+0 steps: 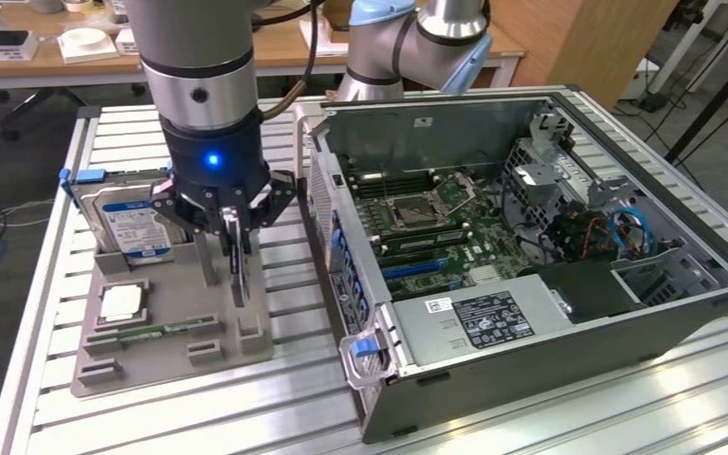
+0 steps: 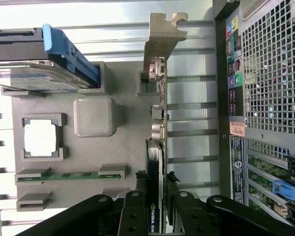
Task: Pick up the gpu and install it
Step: 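Pick up the gpu and move the gpu toward the slot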
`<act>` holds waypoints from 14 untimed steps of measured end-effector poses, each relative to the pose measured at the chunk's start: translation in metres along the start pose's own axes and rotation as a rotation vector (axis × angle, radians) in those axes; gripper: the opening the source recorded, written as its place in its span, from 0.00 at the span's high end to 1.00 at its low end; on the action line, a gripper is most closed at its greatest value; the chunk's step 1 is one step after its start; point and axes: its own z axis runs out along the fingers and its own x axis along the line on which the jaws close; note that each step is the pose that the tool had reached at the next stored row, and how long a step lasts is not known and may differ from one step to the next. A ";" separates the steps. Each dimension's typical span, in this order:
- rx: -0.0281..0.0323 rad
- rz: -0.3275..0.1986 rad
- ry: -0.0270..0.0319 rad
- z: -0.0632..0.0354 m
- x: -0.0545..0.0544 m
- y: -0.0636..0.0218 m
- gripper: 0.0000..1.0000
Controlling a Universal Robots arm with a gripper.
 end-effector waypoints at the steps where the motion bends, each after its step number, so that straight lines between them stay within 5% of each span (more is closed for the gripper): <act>1: 0.0001 0.000 0.0000 -0.0004 0.000 0.0000 0.74; 14: 0.0000 0.000 0.0000 -0.0127 0.000 0.0005 0.74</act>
